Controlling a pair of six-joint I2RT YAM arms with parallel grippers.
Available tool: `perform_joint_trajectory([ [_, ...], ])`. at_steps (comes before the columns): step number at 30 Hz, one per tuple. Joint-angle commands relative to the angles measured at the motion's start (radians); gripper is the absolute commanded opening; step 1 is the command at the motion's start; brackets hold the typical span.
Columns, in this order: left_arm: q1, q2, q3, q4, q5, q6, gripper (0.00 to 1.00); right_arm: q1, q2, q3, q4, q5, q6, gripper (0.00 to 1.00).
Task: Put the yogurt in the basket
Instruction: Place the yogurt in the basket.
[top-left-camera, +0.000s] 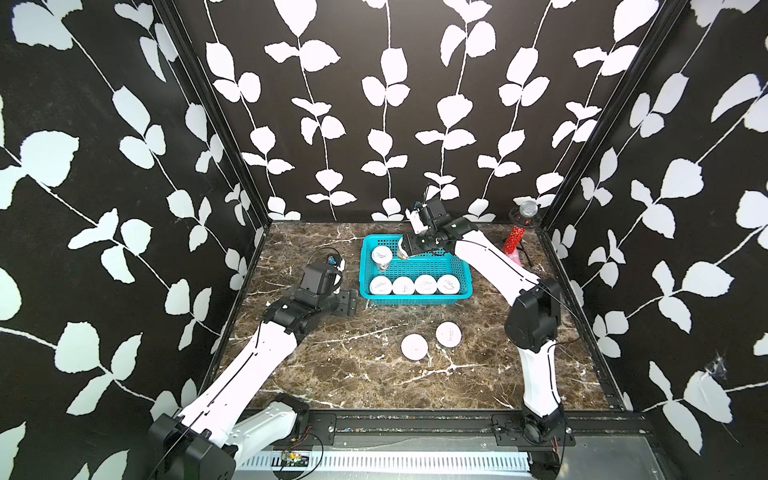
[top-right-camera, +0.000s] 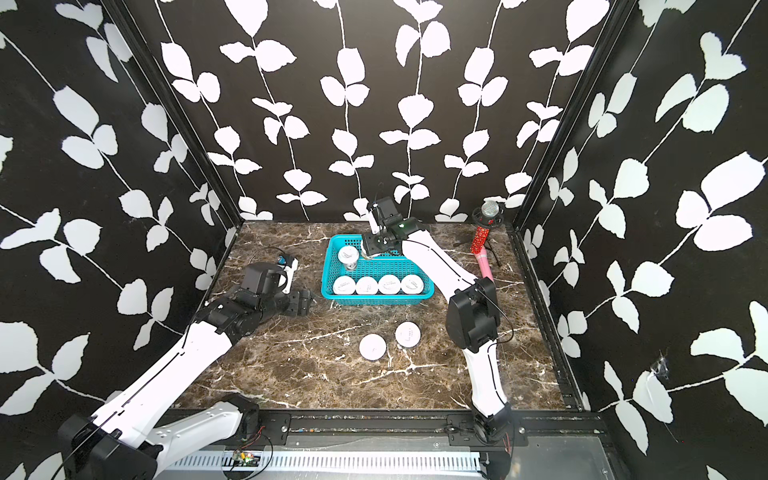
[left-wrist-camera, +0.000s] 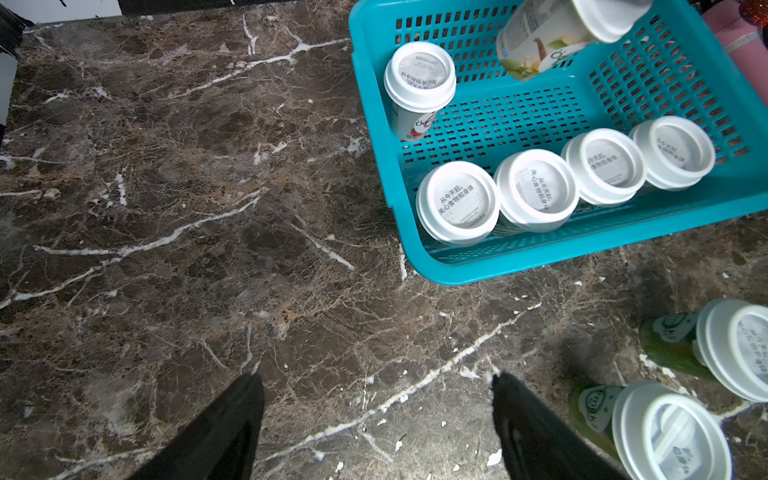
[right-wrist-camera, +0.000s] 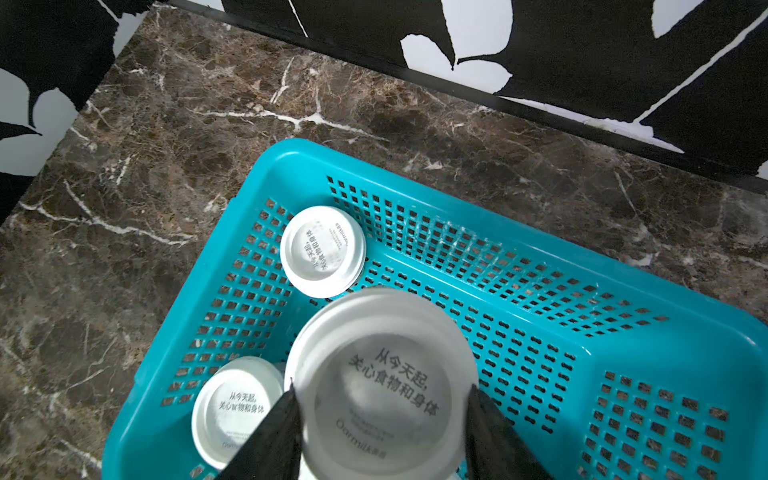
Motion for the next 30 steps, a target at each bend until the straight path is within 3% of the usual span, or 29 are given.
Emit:
perform_joint_trajectory([
  [1, 0.008, -0.021, -0.004, -0.013, 0.013, 0.004, 0.86, -0.001, 0.047, 0.106, -0.062, 0.043, -0.021, 0.54],
  [30, 0.021, -0.020, -0.006, -0.007, 0.028, -0.001, 0.87, 0.005, 0.287, 0.311, -0.125, 0.098, -0.019, 0.55],
])
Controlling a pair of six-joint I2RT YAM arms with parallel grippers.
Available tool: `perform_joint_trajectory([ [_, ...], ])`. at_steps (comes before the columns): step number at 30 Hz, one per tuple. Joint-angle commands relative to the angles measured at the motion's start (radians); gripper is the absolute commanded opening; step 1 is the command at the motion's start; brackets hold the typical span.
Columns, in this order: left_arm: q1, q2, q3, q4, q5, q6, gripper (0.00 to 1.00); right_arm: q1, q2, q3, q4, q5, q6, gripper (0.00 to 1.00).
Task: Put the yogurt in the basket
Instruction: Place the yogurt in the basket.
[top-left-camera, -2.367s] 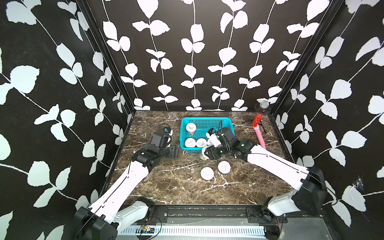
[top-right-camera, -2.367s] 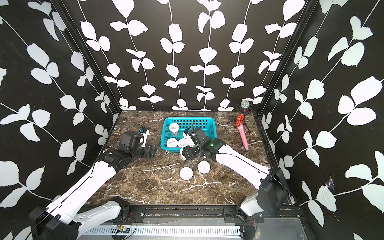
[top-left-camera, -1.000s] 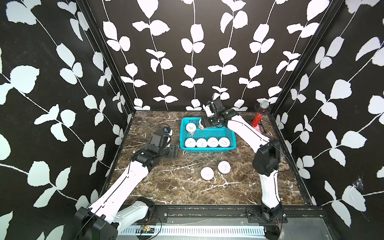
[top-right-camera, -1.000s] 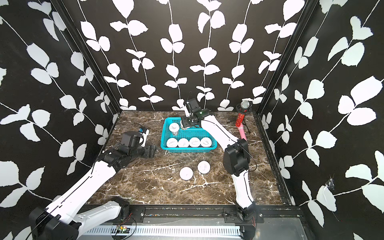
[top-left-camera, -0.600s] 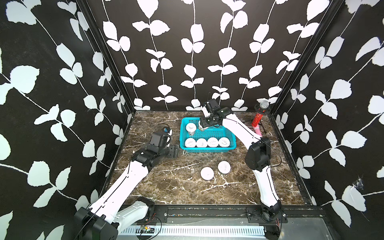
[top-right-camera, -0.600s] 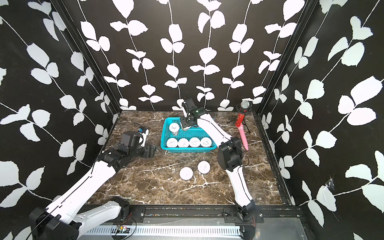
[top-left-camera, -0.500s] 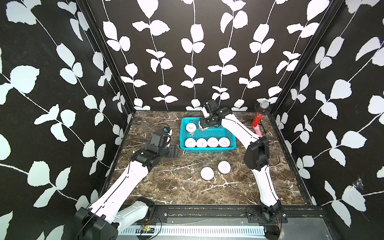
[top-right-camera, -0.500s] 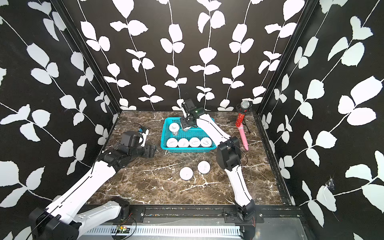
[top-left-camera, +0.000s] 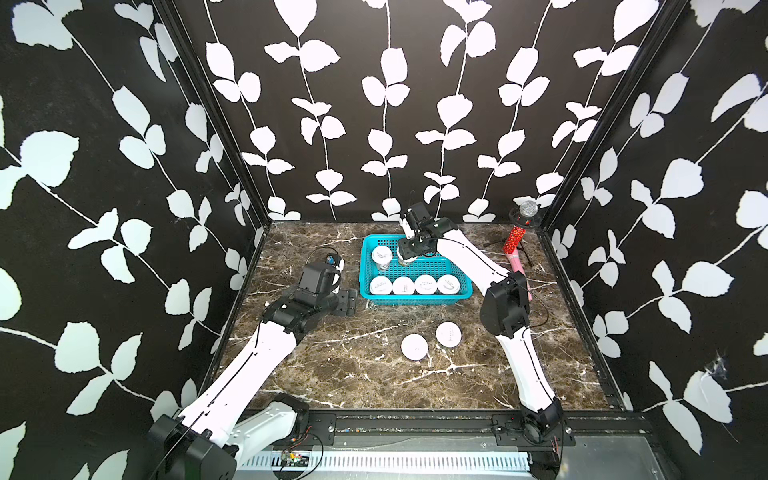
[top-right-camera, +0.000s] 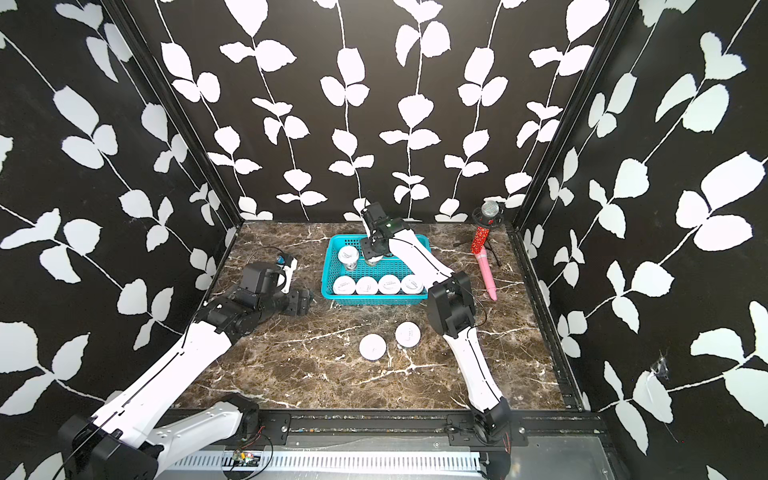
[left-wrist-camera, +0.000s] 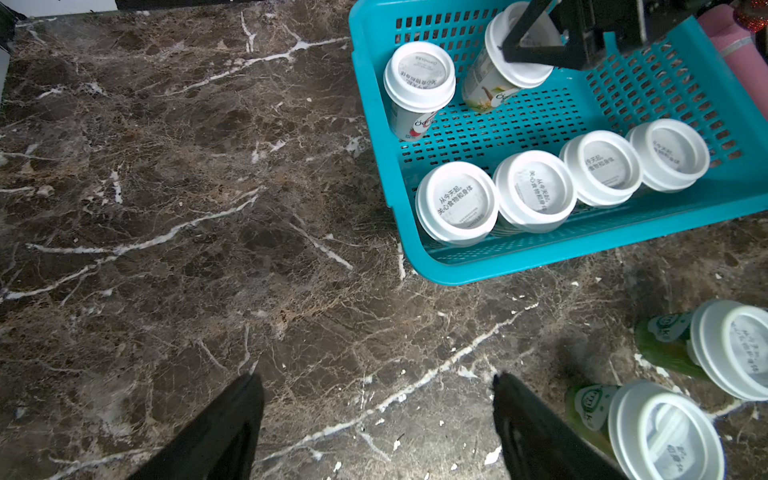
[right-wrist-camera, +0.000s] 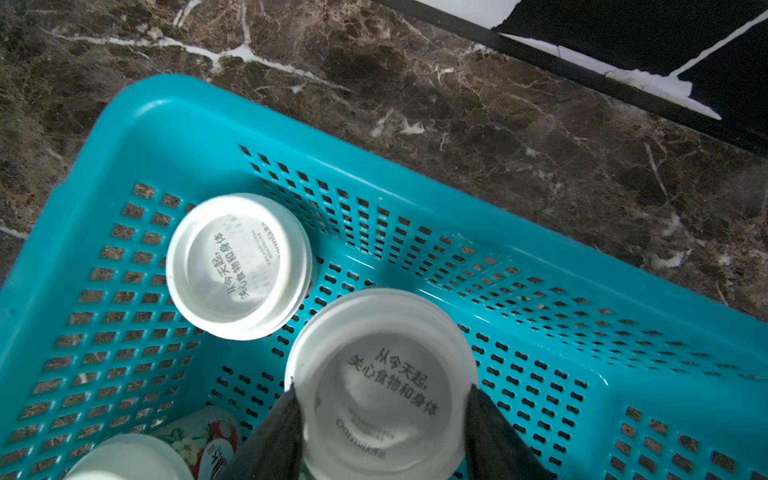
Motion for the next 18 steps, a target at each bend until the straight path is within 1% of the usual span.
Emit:
perform_joint_trajectory([
  [1, 0.007, -0.020, -0.005, -0.007, 0.010, -0.001, 0.87, 0.005, 0.034, 0.061, -0.006, 0.017, 0.008, 0.55],
  [18, 0.012, -0.020, -0.007, -0.006, 0.016, -0.002, 0.87, 0.005, 0.104, 0.121, -0.025, 0.025, 0.024, 0.55],
])
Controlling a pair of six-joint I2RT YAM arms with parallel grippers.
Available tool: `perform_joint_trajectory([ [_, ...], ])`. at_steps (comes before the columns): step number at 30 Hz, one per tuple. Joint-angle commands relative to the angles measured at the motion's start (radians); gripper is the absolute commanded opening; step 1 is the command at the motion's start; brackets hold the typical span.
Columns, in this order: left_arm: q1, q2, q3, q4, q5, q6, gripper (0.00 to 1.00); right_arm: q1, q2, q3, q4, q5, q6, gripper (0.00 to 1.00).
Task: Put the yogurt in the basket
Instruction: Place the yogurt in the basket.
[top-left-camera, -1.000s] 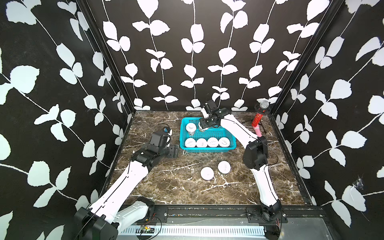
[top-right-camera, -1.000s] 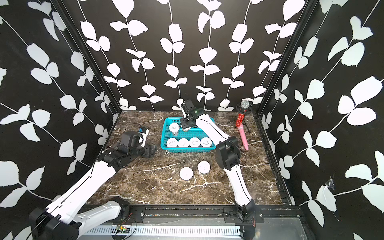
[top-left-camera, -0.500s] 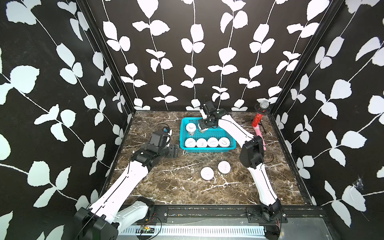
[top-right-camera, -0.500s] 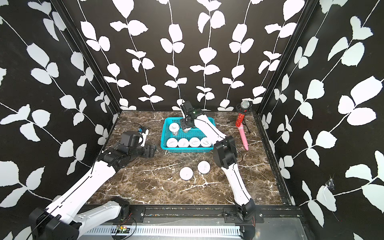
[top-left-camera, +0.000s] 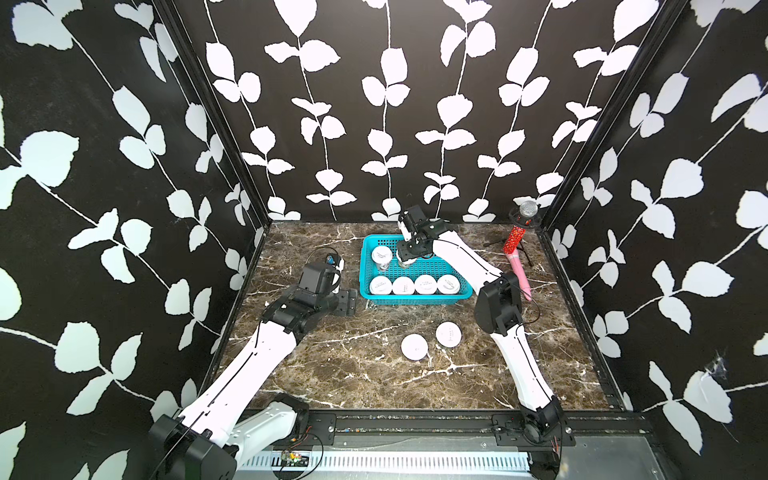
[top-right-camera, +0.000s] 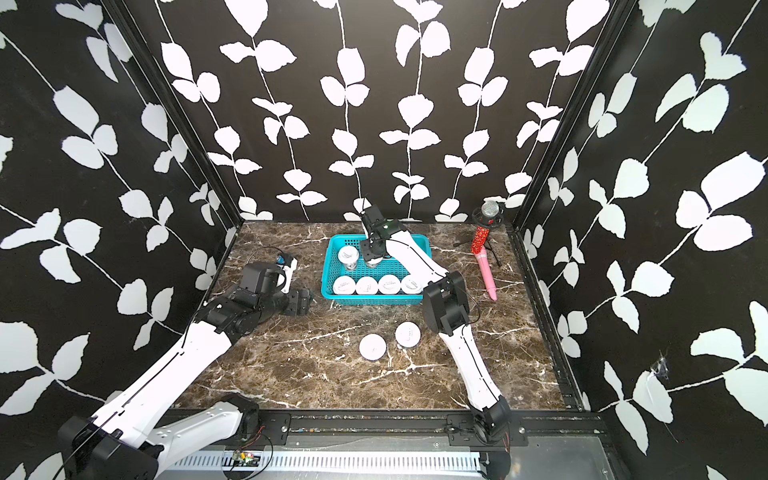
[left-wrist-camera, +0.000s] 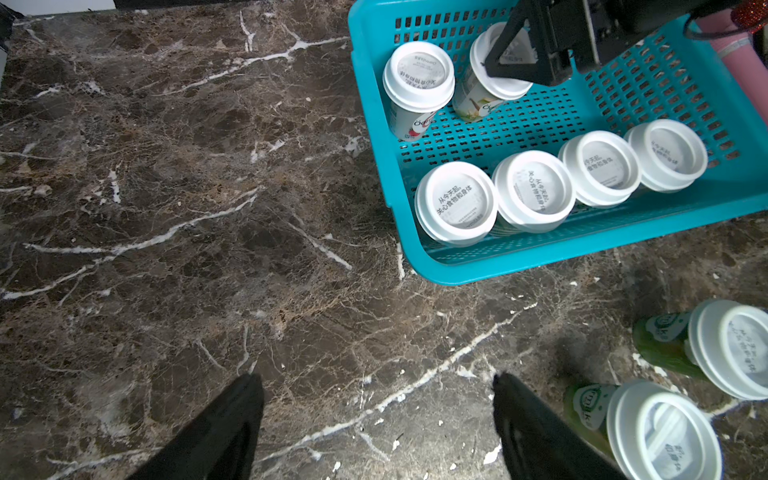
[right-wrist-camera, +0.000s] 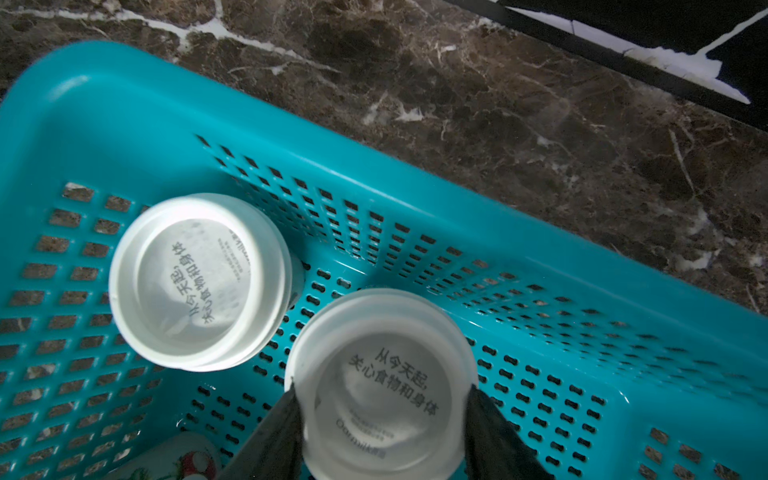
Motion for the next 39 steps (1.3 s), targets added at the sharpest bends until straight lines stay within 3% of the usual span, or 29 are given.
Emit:
perform_joint_trajectory([
  [1, 0.007, -0.021, -0.007, -0.006, 0.011, -0.002, 0.87, 0.005, 0.029, 0.055, -0.001, 0.009, 0.014, 0.55],
  [15, 0.011, -0.020, -0.008, -0.004, 0.016, -0.003, 0.87, 0.005, 0.060, 0.082, -0.005, 0.004, 0.021, 0.55],
  [22, 0.012, -0.021, -0.008, -0.004, 0.015, -0.002, 0.87, 0.005, 0.074, 0.104, -0.017, -0.009, 0.017, 0.71],
  [30, 0.014, -0.022, -0.008, -0.004, 0.017, -0.004, 0.87, 0.005, 0.032, 0.099, -0.003, -0.027, 0.022, 0.76],
  [34, 0.014, -0.023, -0.007, -0.004, 0.019, -0.004, 0.87, 0.005, -0.044, 0.042, 0.044, -0.035, 0.021, 0.79],
  [39, 0.015, -0.024, -0.008, -0.004, 0.018, -0.004, 0.87, 0.005, -0.220, -0.185, 0.203, -0.030, 0.038, 0.81],
])
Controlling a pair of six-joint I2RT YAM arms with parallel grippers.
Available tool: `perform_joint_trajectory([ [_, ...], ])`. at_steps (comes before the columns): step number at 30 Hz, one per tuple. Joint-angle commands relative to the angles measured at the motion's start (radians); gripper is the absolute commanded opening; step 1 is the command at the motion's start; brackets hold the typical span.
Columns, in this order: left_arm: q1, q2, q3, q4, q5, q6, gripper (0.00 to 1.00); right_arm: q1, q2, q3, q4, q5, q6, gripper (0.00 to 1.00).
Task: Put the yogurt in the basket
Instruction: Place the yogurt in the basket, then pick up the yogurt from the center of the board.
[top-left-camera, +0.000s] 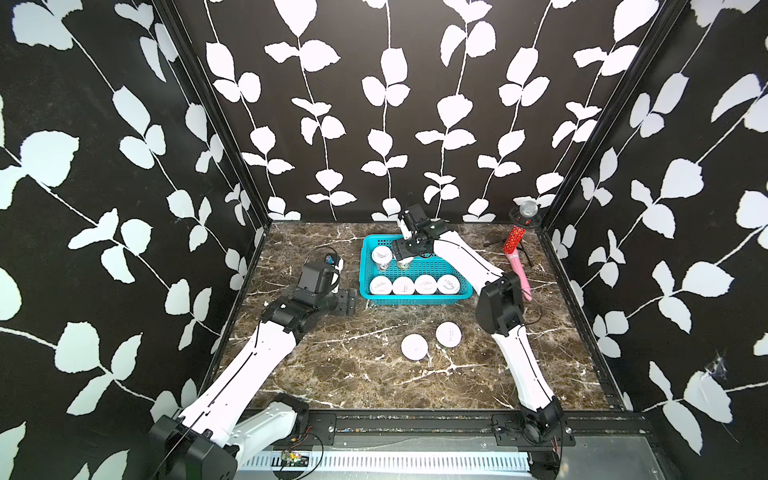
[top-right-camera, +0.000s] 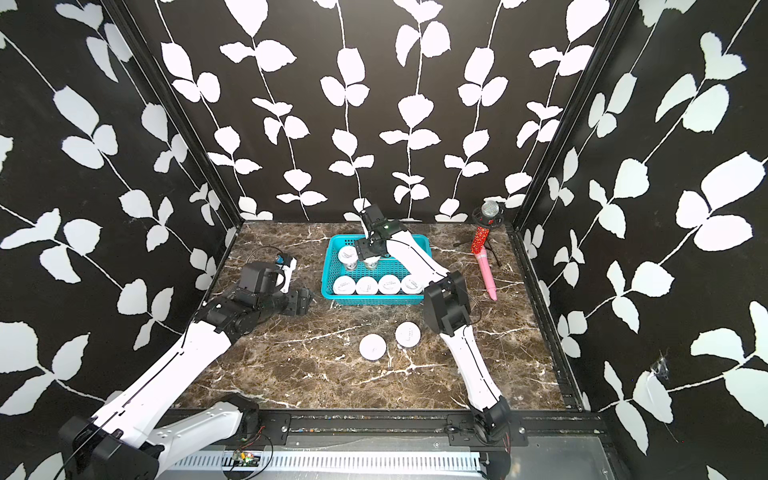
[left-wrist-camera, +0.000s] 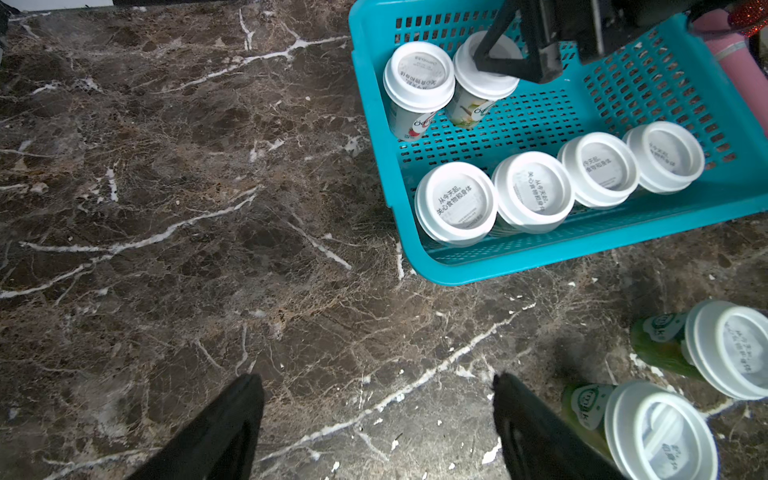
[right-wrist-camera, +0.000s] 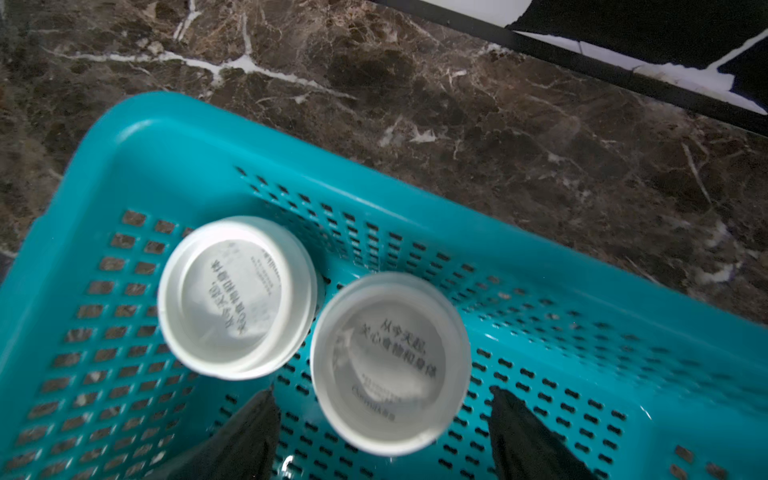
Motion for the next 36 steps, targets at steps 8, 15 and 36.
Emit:
perform_joint_trajectory([
  [8, 0.009, -0.017, -0.008, -0.002, 0.024, 0.001, 0.88, -0.001, -0.392, -0.414, 0.264, 0.062, 0.028, 0.82],
  [15, 0.010, -0.017, -0.006, -0.002, 0.024, 0.006, 0.88, -0.027, -0.634, -0.743, 0.342, 0.093, 0.045, 0.81],
  [36, -0.355, 0.187, 0.064, 0.074, 0.025, -0.043, 0.89, -0.117, -1.166, -1.348, 0.408, 0.070, 0.111, 0.78],
])
